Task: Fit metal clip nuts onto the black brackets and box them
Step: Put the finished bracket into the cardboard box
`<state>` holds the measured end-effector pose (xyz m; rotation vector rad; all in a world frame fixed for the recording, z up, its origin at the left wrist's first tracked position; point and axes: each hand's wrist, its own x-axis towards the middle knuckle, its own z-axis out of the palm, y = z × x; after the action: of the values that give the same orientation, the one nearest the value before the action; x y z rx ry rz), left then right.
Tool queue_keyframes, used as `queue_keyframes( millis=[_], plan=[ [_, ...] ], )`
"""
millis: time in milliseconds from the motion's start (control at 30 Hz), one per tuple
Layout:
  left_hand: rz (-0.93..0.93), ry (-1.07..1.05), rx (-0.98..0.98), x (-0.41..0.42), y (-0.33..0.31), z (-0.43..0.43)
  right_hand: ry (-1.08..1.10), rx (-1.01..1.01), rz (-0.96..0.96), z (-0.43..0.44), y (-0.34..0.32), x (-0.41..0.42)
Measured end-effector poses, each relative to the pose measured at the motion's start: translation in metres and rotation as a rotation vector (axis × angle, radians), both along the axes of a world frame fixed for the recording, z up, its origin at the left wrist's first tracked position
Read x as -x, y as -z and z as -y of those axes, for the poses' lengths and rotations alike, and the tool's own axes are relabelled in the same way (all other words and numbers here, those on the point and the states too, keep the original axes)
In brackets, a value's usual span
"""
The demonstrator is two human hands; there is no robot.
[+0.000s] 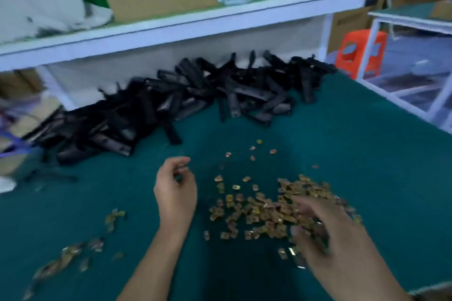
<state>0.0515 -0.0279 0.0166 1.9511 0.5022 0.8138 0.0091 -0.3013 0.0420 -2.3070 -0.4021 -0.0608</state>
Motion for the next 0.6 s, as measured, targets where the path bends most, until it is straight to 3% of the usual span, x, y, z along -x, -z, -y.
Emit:
queue_keyframes(
  millis=[100,233,433,600],
  plan=[
    [-0.075,-0.161,0.000,0.001,0.019,-0.048,-0.243,0.062,-0.010,-0.089,0.003,-0.031],
    [0.022,-0.287,0.102,-0.014,0.022,-0.081,-0.389,0.071,0.012,-0.205,0.014,-0.068],
    [0.399,-0.565,0.445,-0.021,0.022,-0.104,-0.451,0.065,-0.037,-0.329,0.044,-0.126],
    [0.461,-0.642,0.411,-0.031,0.028,-0.112,-0.444,-0.031,-0.029,-0.402,0.057,-0.166]
  ],
)
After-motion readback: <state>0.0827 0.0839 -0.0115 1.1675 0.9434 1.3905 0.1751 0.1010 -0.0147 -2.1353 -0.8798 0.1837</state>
